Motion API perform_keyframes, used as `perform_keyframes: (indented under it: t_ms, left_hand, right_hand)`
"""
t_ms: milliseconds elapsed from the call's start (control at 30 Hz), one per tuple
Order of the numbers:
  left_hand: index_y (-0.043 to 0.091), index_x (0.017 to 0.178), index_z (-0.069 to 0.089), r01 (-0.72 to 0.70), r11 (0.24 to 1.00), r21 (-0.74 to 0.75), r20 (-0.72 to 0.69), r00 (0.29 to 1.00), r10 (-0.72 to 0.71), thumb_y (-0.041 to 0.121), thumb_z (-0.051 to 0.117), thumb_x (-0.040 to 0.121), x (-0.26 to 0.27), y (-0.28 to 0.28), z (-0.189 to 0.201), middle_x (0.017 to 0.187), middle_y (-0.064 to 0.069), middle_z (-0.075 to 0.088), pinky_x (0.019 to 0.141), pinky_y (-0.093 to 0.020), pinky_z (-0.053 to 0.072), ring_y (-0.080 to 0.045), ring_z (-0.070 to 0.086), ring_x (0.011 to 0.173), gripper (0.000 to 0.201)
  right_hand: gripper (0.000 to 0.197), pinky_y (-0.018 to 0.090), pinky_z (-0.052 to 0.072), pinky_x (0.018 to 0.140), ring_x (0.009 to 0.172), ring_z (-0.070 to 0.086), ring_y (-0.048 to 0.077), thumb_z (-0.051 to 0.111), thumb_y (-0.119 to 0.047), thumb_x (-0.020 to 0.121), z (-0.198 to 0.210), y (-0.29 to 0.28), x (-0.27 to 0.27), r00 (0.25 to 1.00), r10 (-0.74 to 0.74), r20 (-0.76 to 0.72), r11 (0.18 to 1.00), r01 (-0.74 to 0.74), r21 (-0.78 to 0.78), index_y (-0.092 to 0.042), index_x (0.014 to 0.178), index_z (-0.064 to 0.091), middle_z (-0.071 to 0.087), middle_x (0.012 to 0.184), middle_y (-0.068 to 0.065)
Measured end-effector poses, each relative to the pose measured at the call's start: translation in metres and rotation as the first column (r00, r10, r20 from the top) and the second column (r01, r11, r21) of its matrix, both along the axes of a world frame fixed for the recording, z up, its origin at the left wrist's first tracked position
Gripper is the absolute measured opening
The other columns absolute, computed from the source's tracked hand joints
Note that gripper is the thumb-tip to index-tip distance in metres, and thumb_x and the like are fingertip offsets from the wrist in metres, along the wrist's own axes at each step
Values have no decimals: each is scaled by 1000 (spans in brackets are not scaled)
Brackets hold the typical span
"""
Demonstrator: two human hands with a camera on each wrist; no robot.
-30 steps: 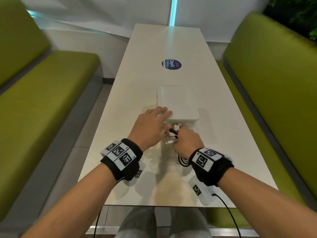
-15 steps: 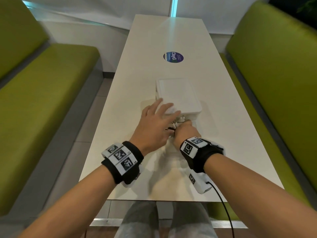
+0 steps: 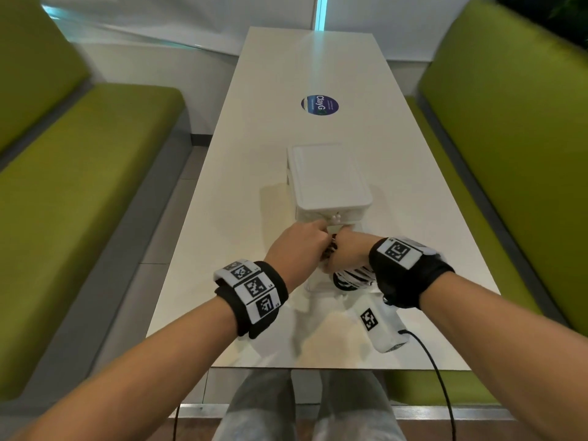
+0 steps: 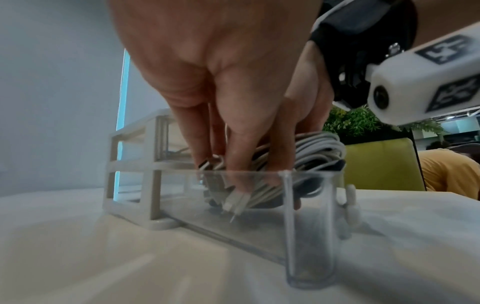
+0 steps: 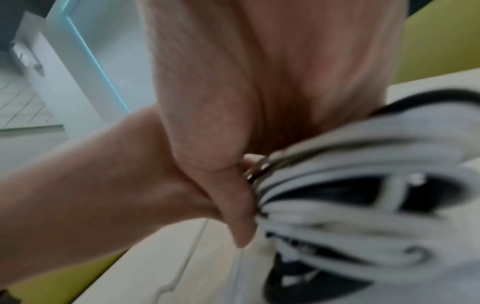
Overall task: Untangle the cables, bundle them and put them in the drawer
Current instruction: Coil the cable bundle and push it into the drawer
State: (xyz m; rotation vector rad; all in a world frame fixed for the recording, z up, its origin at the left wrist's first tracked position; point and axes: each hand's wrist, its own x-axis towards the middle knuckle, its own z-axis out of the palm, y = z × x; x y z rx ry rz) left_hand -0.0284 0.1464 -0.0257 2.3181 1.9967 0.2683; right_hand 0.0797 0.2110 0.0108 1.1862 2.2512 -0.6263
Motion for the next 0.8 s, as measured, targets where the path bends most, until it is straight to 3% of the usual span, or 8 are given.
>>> perform_keyframes:
  t_ms: [133, 267, 333, 433, 567, 633, 733, 800]
  left_hand:
    - [9, 106, 69, 5, 999, -48, -84, 996, -9, 11, 54, 92, -2, 3, 1, 110, -9, 64, 71, -35, 44, -30, 64, 86, 21]
    - [5, 103, 68, 4, 998, -70, -111, 994, -12, 6, 53, 92, 2, 2, 5, 106, -12, 64, 65, -32, 36, -32, 62, 83, 19]
    - [9, 105, 68, 17, 997, -71, -96, 995, -24, 7, 53, 91, 2, 1, 5, 102, -9, 67, 65, -31, 37, -31, 63, 84, 21]
    - [17, 106, 68, -14, 998, -63, -83, 997, 9, 8, 53, 89, 3, -2, 5, 98, -3, 69, 70, -36, 48, -28, 64, 87, 24]
    - [10, 111, 62, -37, 997, -73, -145, 989, 26, 1, 48, 91, 20, -8, 6, 108, -8, 65, 76, -35, 46, -31, 63, 96, 26]
    - [8, 114, 59, -32, 999, -41, -156, 987, 25, 0, 49, 91, 23, -8, 6, 110, -10, 64, 77, -35, 46, -31, 63, 96, 27]
    - [8, 117, 58, 12, 1000, -23, -95, 995, -14, -1, 51, 88, 18, -1, 0, 108, -9, 65, 78, -38, 51, -31, 64, 93, 32]
    - [10, 117, 60, 54, 998, -24, -57, 997, -55, -2, 53, 84, 16, 4, -2, 109, -7, 66, 79, -39, 52, -30, 64, 93, 35]
  right_hand:
    - [27, 29, 48, 80, 89, 58, 20, 65, -36, 85, -2, 3, 14, 995, 24, -92, 1000, -25, -7, -18, 106, 62, 59, 93, 0]
    - [45, 36, 50, 91, 104, 60, 28, 57, -37, 91, -12, 1, 9, 998, 22, -60, 999, -21, 25, -8, 125, 49, 61, 115, 12]
    - [49, 35, 46, 96, 110, 57, 29, 53, -36, 95, -12, 0, 7, 997, 31, -74, 999, -29, 21, -3, 131, 46, 58, 123, 15]
    - [41, 32, 42, 99, 114, 54, 30, 49, -32, 98, -11, -2, 6, 991, 68, -113, 997, -64, 33, -8, 131, 50, 56, 125, 14]
    - [38, 37, 44, 98, 111, 56, 33, 46, -28, 98, -15, 1, 4, 993, 77, -84, 997, -75, 25, -4, 128, 49, 58, 123, 18]
    - [35, 31, 42, 95, 111, 55, 32, 45, -23, 100, -15, 1, 8, 991, 73, -114, 997, -71, 14, -1, 127, 47, 57, 123, 19]
    - [32, 16, 35, 71, 97, 51, 23, 46, -14, 99, -20, 4, 17, 973, -23, -229, 1000, 23, -3, 6, 124, 46, 57, 115, 19]
    - [39, 13, 34, 66, 94, 46, 17, 50, -11, 96, -23, 5, 21, 940, -114, -321, 994, 108, -36, 9, 129, 40, 54, 113, 10]
